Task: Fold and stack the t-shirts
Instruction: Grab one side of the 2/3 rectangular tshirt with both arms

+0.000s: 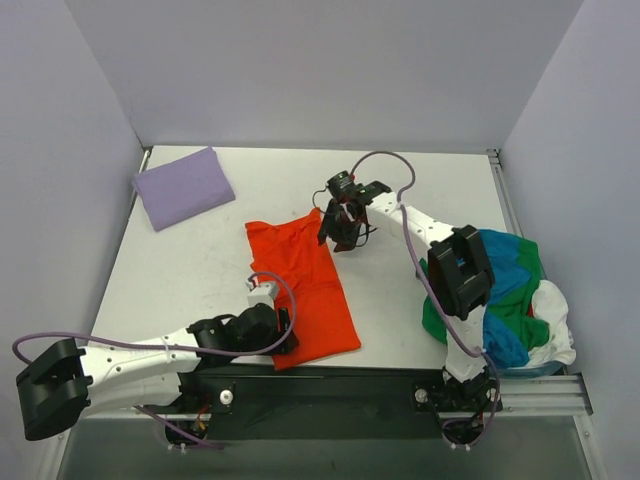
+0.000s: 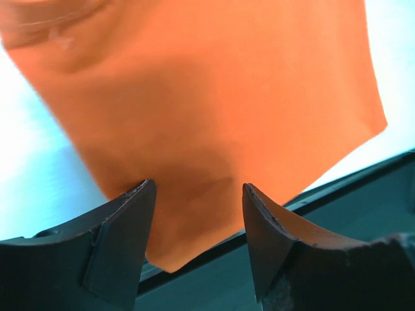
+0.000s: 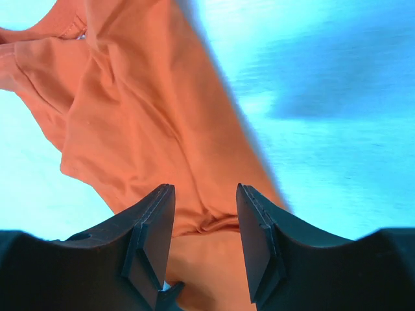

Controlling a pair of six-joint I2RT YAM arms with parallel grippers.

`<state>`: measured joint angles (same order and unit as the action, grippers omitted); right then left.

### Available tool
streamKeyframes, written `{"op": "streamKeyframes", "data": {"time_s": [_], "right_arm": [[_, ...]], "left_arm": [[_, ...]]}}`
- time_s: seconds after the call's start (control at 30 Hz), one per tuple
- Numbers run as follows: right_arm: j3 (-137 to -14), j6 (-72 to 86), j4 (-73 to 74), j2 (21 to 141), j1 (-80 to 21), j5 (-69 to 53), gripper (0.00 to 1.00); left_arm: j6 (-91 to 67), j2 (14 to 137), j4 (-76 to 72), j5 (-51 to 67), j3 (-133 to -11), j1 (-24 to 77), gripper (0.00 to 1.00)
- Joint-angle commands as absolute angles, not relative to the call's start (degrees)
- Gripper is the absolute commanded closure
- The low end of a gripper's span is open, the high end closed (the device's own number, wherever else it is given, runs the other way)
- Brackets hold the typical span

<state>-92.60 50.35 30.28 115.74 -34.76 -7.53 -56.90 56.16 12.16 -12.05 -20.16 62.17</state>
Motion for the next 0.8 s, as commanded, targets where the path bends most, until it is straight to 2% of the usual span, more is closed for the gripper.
{"op": "streamKeyframes", "data": {"time_s": [0.0, 0.2, 0.5, 0.77], "right_arm": [[-88.6, 46.5, 32.0, 107.3, -32.9, -8.7, 0.57], [-75.3, 39.1, 31.5, 97.7, -32.0, -12.3, 0.56], [-53.3, 38.1, 26.8, 82.9, -34.9, -17.0, 0.55], [-41.1, 42.4, 19.0, 79.6, -38.2, -19.6, 0.55]], "left_arm": [[-56.8, 53.7, 23.4, -16.6, -24.1, 62.1, 0.33], [-58.2, 49.7, 32.6, -20.2, -30.2, 61.7, 0.30], [-62.4, 49.9, 44.5, -21.3, -35.9, 57.7, 0.28], [-63.5, 50.1, 47.9, -17.8, -36.9, 54.8, 0.28]]}}
